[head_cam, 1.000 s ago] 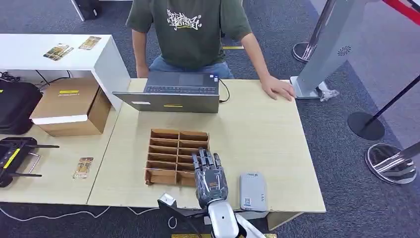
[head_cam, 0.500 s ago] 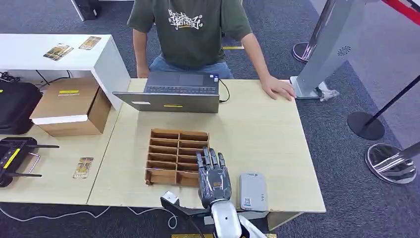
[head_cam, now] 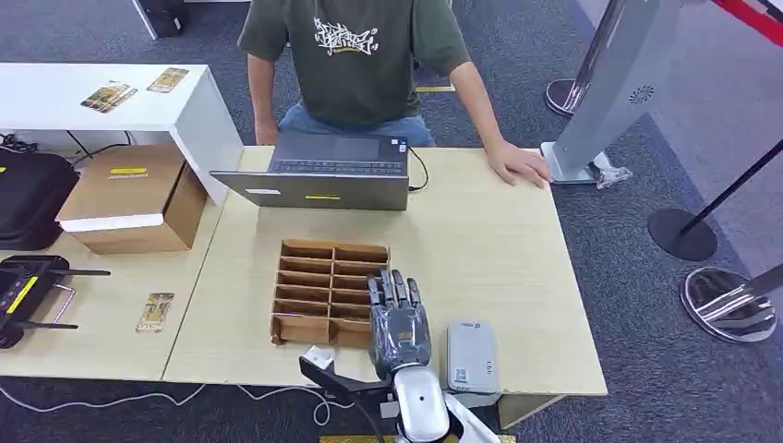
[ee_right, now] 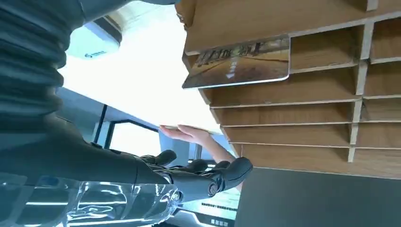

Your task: Pass the card to the sensor for recognition and then transmit it.

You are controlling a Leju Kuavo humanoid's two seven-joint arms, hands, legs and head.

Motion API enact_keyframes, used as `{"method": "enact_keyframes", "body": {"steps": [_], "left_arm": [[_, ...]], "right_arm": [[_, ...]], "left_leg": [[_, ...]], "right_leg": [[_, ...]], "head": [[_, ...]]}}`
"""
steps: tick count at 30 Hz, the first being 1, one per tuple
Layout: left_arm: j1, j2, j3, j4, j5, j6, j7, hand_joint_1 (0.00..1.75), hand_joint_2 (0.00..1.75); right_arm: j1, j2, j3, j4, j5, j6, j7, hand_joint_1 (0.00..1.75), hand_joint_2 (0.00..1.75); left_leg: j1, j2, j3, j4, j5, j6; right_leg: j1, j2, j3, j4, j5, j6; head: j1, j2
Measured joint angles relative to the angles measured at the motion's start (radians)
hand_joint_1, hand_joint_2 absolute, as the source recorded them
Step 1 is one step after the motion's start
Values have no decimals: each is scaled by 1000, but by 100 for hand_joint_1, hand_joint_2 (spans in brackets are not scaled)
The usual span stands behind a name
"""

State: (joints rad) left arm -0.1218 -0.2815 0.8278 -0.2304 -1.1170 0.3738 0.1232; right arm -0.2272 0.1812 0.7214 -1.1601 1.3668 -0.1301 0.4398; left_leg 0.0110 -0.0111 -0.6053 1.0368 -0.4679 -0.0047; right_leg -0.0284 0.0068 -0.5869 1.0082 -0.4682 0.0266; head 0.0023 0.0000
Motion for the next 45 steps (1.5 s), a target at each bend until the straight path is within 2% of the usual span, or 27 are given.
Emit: {"method": "enact_keyframes", "body": {"steps": [21, 35, 45], "left_arm": [[-5, 0, -3, 0, 6, -6, 6, 0, 0], [-8, 1, -5, 0, 7, -8, 9, 0, 0], [-7, 3, -5, 0, 23, -5, 6, 0, 0]], "right_arm": [[-48, 48, -9, 98, -28, -7, -45, 0, 175], [-58, 54, -9, 145, -38, -35, -44, 0, 175], [-38, 42, -13, 93, -19, -37, -13, 0, 175]], "left_leg": [[0, 0, 0, 0, 0, 0], [0, 0, 0, 0, 0, 0], [0, 0, 0, 0, 0, 0]], "right_leg": [[0, 0, 0, 0, 0, 0], [0, 0, 0, 0, 0, 0], [0, 0, 0, 0, 0, 0]], "head": [[0, 0], [0, 0], [0, 0]]}}
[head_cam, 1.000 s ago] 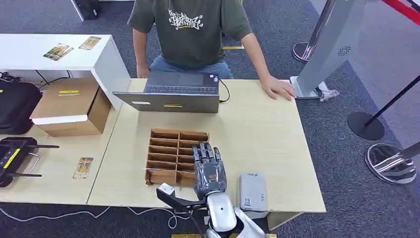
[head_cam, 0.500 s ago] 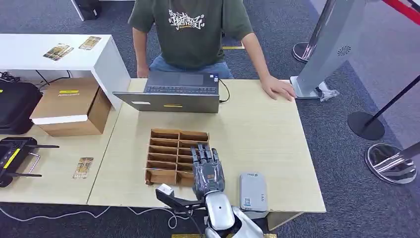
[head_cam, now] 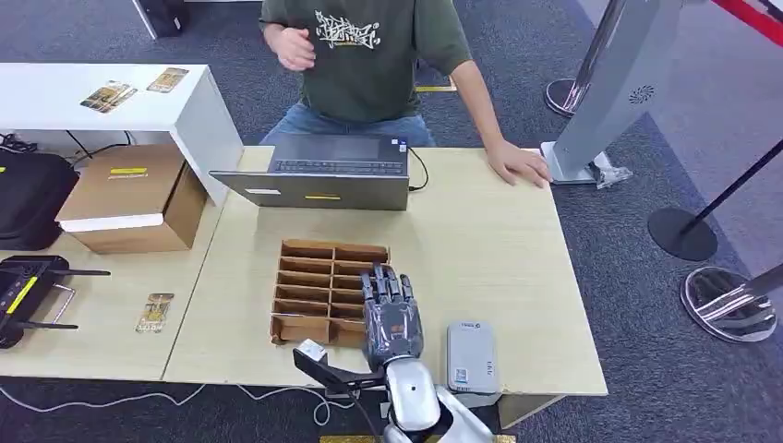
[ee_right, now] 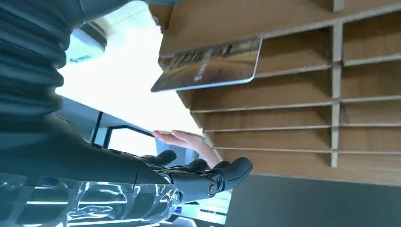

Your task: Pass the card to the sensor for recognition and then transmit it.

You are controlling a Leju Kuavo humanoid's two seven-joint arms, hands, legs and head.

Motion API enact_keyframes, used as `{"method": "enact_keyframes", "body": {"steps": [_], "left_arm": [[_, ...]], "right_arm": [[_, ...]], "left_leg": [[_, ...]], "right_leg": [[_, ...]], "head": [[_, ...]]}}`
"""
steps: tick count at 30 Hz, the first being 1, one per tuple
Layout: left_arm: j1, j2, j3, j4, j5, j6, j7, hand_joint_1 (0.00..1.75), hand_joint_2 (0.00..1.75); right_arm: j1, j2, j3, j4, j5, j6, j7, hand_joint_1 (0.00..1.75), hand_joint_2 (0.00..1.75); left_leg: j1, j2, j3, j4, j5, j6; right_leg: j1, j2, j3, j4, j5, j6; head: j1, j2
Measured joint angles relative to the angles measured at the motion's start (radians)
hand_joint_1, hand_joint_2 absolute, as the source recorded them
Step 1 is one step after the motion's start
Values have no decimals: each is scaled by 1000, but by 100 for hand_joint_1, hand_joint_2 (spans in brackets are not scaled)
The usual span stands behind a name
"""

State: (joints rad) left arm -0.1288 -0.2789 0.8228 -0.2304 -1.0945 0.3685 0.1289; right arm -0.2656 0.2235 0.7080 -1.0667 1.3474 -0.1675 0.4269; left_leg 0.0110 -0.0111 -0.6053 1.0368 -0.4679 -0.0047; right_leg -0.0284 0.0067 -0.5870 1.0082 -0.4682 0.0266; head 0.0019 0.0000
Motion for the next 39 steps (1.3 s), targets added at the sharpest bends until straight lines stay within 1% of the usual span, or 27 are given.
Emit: {"method": "enact_keyframes", "body": {"steps": [7, 15, 21, 28, 39], "left_arm": [[1, 1, 0, 0, -4, 1, 0, 0, 0], [1, 1, -1, 0, -5, 1, 3, 0, 0], [1, 1, -10, 0, -10, -1, 6, 0, 0], [-2, 1, -17, 0, -16, -3, 15, 0, 0], [-4, 1, -19, 0, -9, -3, 15, 0, 0]], "right_arm": [[26, -18, -4, -70, 5, 14, 6, 0, 175], [41, -26, -8, -100, 5, 24, 5, 0, 175], [46, -29, -9, -111, 3, 38, -3, 0, 175], [45, -28, -9, -105, -7, 42, -32, 0, 175], [40, -26, -8, -84, -10, 39, -37, 0, 175]], "left_leg": [[0, 0, 0, 0, 0, 0], [0, 0, 0, 0, 0, 0], [0, 0, 0, 0, 0, 0], [0, 0, 0, 0, 0, 0], [0, 0, 0, 0, 0, 0]], "right_leg": [[0, 0, 0, 0, 0, 0], [0, 0, 0, 0, 0, 0], [0, 0, 0, 0, 0, 0], [0, 0, 0, 0, 0, 0], [0, 0, 0, 0, 0, 0]], "head": [[0, 0], [0, 0], [0, 0], [0, 0], [0, 0]]}}
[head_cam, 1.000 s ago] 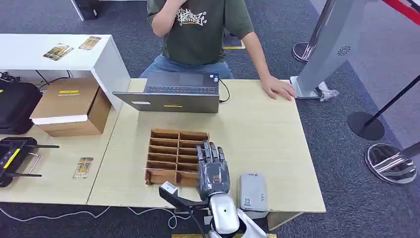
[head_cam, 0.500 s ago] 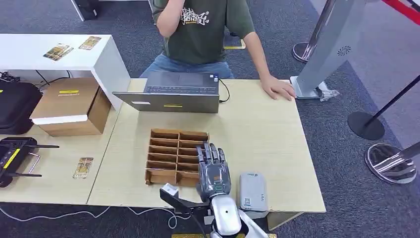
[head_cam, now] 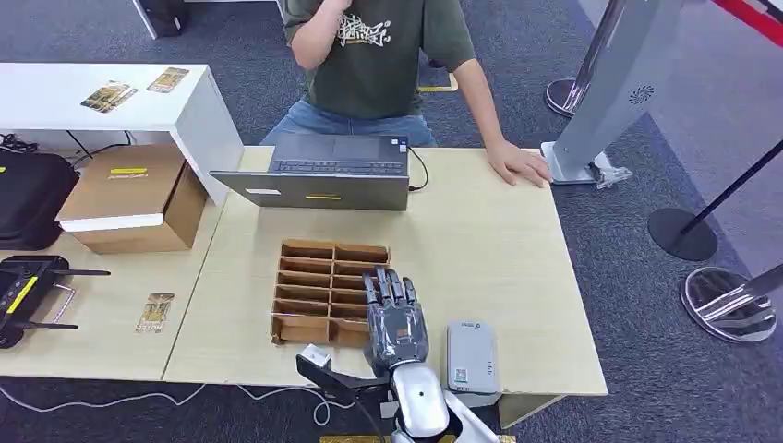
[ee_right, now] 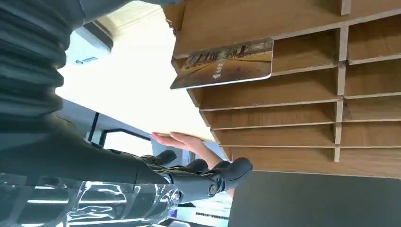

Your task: Pass the card to the sensor for recognition and then transmit it.

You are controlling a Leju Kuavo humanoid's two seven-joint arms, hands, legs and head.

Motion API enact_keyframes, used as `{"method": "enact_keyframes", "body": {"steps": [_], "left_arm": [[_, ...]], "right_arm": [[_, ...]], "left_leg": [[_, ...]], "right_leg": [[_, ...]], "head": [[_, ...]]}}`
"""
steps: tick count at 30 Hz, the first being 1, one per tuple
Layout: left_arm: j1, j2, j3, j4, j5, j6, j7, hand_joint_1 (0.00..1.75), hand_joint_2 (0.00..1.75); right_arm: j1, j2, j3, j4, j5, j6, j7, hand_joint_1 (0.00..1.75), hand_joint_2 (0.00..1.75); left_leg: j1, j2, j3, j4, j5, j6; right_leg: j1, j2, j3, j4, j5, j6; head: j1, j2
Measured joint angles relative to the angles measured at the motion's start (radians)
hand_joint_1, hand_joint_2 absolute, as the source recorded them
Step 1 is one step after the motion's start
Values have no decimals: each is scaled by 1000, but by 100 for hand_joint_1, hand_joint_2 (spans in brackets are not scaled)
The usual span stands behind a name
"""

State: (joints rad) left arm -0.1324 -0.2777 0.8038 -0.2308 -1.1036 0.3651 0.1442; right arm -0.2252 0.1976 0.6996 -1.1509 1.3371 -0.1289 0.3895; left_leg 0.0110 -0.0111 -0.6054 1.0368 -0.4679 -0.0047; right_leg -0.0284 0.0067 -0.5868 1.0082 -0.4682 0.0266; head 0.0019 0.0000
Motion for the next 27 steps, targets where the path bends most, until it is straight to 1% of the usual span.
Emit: {"method": "enact_keyframes", "body": {"steps": [8, 9, 10, 11, 17, 18, 19, 20, 21, 27], "left_arm": [[0, 0, -3, 0, 5, 0, -3, 0, 0], [0, 0, -3, 0, 5, 0, -3, 0, 0], [0, 0, -3, 0, 5, 0, -3, 0, 0], [0, 0, -3, 0, 6, 0, -3, 0, 0], [0, 2, -4, 0, 6, 0, -3, 0, 0], [0, 2, -4, 0, 6, 0, -3, 0, 0], [0, 2, -4, 0, 6, 0, -3, 0, 0], [0, 2, -4, 0, 6, 0, -3, 0, 0], [0, 3, -4, 0, 6, 0, -3, 0, 0], [1, 3, -4, 0, 8, 0, -2, 0, 0]], "right_arm": [[0, 0, 0, 8, 0, -2, 2, 0, 175], [0, 0, 0, 8, 0, -2, 2, 9, 175], [0, 0, 0, 8, 0, -2, 2, 51, 175], [0, 0, 0, 8, 0, -2, 2, 175, 175], [-1, 0, 0, 11, 2, -10, 3, 175, 175], [-1, 0, 0, 11, 3, -10, 3, 171, 175], [-1, 0, 0, 12, 4, -12, 2, 171, 175], [-2, 0, 0, 12, 3, -13, 3, 175, 175], [-2, 1, 0, 13, 3, -13, 3, 173, 175], [-2, 1, 0, 13, 3, -13, 4, 175, 175]], "left_leg": [[0, 0, 0, 0, 0, 0], [0, 0, 0, 0, 0, 0], [0, 0, 0, 0, 0, 0], [0, 0, 0, 0, 0, 0], [0, 0, 0, 0, 0, 0], [0, 0, 0, 0, 0, 0], [0, 0, 0, 0, 0, 0], [0, 0, 0, 0, 0, 0], [0, 0, 0, 0, 0, 0], [0, 0, 0, 0, 0, 0]], "right_leg": [[0, 0, 0, 0, 0, 0], [0, 0, 0, 0, 0, 0], [0, 0, 0, 0, 0, 0], [0, 0, 0, 0, 0, 0], [0, 0, 0, 0, 0, 0], [0, 0, 0, 0, 0, 0], [0, 0, 0, 0, 0, 0], [0, 0, 0, 0, 0, 0], [0, 0, 0, 0, 0, 0], [0, 0, 0, 0, 0, 0]], "head": [[0, 0], [0, 0], [0, 0], [0, 0], [0, 0], [0, 0], [0, 0], [0, 0], [0, 0], [0, 0]]}}
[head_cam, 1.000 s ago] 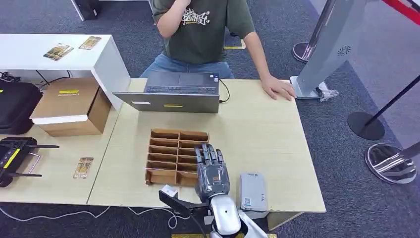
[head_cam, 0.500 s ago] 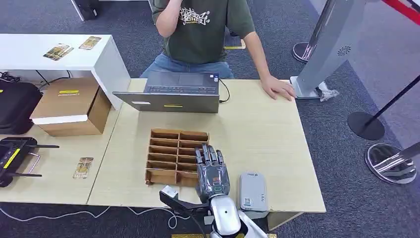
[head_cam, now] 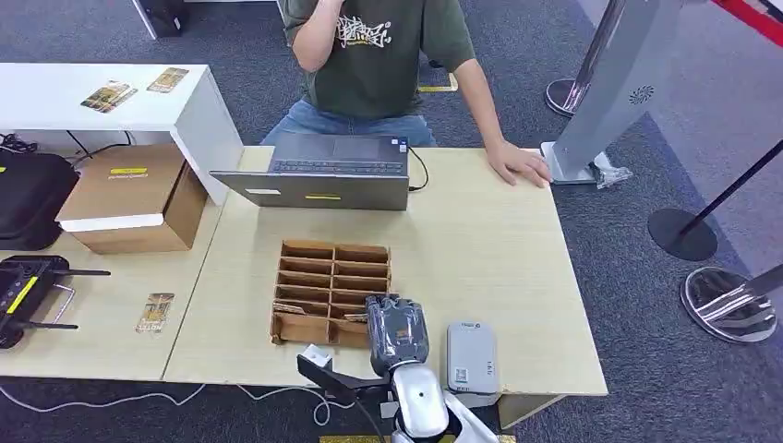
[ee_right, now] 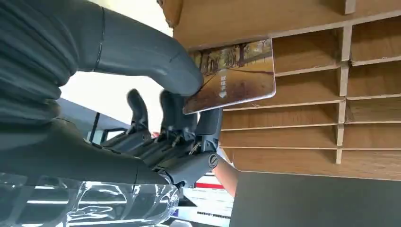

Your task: Pass the card to the sensor for recognition and then transmit it.

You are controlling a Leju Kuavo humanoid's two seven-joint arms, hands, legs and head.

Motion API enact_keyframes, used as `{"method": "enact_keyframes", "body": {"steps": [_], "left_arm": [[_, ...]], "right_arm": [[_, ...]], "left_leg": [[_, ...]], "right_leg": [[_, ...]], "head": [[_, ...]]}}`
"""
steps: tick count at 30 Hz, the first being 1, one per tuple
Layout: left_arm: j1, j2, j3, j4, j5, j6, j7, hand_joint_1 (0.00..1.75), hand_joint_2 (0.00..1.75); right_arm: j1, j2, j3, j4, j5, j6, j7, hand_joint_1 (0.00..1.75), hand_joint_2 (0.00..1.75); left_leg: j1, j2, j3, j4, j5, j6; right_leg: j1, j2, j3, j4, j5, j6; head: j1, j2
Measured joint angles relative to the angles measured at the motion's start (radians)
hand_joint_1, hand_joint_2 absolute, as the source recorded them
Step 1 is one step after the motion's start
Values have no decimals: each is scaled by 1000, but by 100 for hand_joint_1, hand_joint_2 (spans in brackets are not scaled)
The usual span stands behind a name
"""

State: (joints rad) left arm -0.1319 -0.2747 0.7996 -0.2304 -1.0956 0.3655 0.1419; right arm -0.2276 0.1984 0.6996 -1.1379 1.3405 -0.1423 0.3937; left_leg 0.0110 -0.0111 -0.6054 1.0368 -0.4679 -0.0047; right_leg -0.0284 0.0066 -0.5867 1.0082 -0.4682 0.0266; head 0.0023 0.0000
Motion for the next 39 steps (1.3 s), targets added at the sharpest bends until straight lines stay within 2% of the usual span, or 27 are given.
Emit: {"method": "enact_keyframes", "body": {"steps": [5, 16, 25, 29, 35, 39], "left_arm": [[0, 0, 0, 0, 0, 0, 1, 0, 0], [0, 0, -3, 0, -6, 0, 4, 0, 0], [0, 0, -10, 0, 1, 0, 5, 0, 0], [0, 8, -11, 0, 4, -39, 13, 0, 0], [7, 11, -12, 0, 19, -1, -8, 0, 0], [5, 20, -15, 0, 15, -63, 14, 0, 0]], "right_arm": [[0, 0, 0, 0, 0, 0, 0, 171, 175], [1, 0, 0, -3, 0, 0, 8, 175, 175], [10, -6, -5, -41, -8, -29, 11, 175, 175], [27, -14, -39, -98, -9, -61, 19, 175, 175], [77, -41, -129, -220, 10, -110, 19, 175, 175], [106, -44, -184, -285, 24, -115, 14, 175, 175]], "left_leg": [[0, 0, 0, 0, 0, 0], [0, 0, 0, 0, 0, 0], [0, 0, 0, 0, 0, 0], [0, 0, 0, 0, 0, 0], [0, 0, 0, 0, 0, 0], [0, 0, 0, 0, 0, 0]], "right_leg": [[0, 0, 0, 0, 0, 0], [0, 0, 0, 0, 0, 0], [0, 0, 0, 0, 0, 0], [0, 0, 0, 0, 0, 0], [0, 0, 0, 0, 0, 0], [0, 0, 0, 0, 0, 0]], "head": [[0, 0], [0, 0], [0, 0], [0, 0], [0, 0], [0, 0]]}}
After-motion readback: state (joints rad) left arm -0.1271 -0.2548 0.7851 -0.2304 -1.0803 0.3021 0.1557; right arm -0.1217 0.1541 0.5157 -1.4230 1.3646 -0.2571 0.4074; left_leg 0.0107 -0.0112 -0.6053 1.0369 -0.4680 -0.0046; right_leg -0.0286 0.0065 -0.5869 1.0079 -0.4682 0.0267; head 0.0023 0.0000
